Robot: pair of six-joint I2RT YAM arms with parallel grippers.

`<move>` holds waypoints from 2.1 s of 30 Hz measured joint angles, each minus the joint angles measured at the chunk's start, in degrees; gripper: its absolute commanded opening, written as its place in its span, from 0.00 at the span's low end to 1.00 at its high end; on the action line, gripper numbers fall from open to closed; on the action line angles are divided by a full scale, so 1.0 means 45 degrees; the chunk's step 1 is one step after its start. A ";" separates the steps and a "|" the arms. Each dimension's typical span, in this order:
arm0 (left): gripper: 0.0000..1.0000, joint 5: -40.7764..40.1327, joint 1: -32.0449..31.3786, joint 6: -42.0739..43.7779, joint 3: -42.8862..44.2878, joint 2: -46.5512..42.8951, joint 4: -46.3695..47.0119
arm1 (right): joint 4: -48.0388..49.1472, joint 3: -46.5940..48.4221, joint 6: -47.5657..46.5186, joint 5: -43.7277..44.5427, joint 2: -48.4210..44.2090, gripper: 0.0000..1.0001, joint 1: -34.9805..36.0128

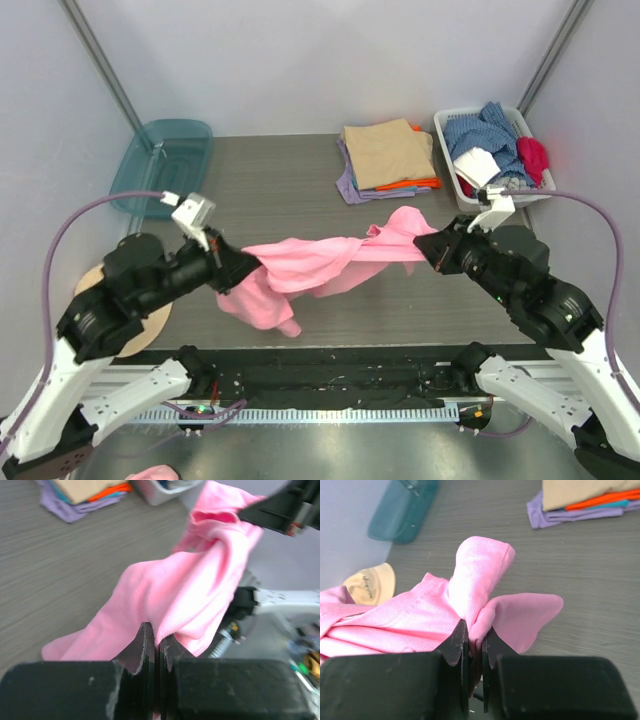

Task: Fold and stack the t-shirts
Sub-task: Flatten the tshirt out

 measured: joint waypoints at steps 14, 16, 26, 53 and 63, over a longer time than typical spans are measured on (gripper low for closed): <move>0.00 0.3400 0.0204 -0.0287 -0.2662 -0.3385 0.1059 | 0.1010 -0.1083 0.0029 -0.1112 -0.1423 0.01 0.0097; 0.00 0.2968 0.0223 0.0253 -0.2924 -0.2259 0.1452 | 0.1239 -0.1773 0.0039 -0.0670 -0.0743 0.01 0.0034; 0.01 0.2963 0.2647 0.3381 -0.2365 0.8660 0.4541 | 0.1855 -0.4158 0.0384 0.1122 0.2390 0.01 -0.0209; 1.00 0.0024 0.2793 0.2827 -0.1603 0.8859 0.3886 | 0.2540 -0.4697 0.0719 0.1622 0.2497 0.01 -0.0233; 0.86 -0.3643 -0.2137 -0.3793 -0.7378 0.4833 0.3274 | 0.2647 -0.4731 0.0719 0.1554 0.2837 0.01 -0.0233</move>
